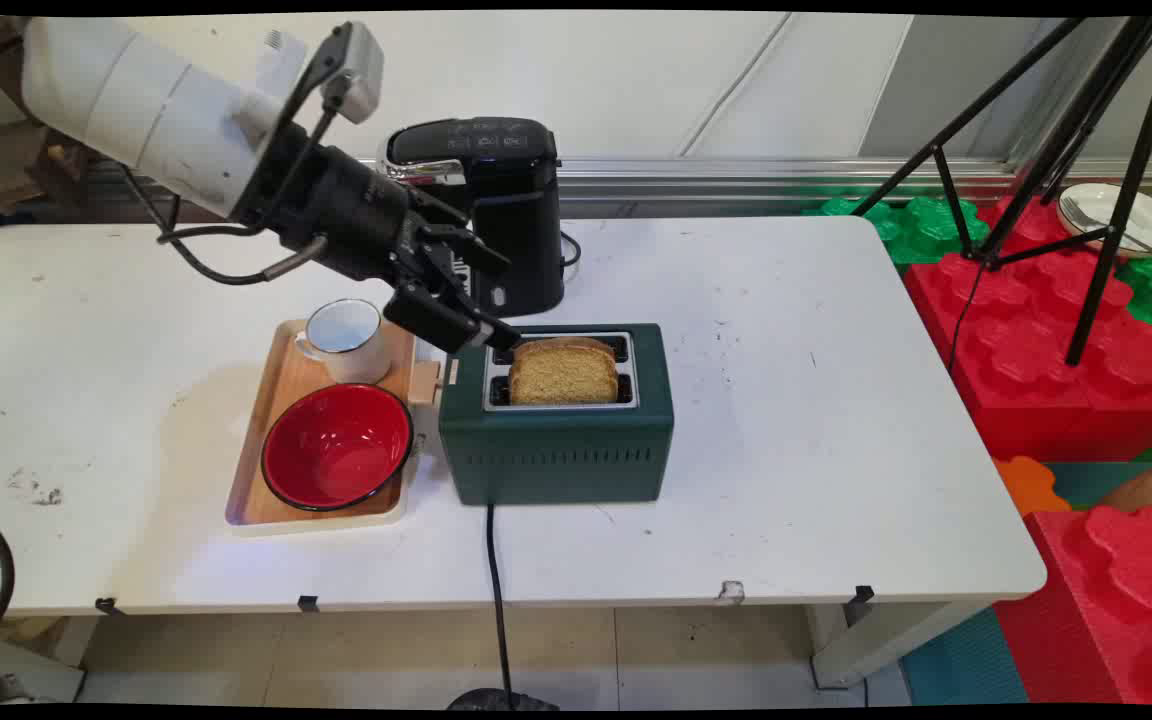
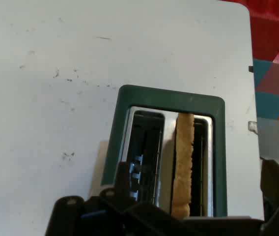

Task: Press the toaster switch

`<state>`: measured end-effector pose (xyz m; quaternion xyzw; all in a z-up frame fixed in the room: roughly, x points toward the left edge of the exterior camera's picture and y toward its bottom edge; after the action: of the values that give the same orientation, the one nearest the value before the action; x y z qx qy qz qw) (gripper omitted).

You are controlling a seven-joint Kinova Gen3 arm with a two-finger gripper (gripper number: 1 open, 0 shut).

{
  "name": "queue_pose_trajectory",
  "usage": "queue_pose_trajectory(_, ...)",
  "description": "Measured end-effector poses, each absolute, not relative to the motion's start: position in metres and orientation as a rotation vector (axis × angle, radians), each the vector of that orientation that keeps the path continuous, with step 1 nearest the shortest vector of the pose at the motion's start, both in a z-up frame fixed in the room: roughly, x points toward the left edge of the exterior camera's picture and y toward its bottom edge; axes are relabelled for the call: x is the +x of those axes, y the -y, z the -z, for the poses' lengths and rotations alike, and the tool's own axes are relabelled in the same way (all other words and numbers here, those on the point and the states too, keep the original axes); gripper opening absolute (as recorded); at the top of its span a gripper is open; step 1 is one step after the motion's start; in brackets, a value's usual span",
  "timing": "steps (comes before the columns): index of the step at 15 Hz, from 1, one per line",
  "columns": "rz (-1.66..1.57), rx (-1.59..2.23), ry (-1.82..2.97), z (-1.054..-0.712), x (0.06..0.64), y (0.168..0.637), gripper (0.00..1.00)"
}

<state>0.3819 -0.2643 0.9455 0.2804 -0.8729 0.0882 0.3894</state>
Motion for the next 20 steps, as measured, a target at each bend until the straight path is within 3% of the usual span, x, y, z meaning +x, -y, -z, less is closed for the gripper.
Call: queue_pose_trajectory(20, -0.234, 0.704, 2.131, -0.936, 0.44, 0.234, 1.0)
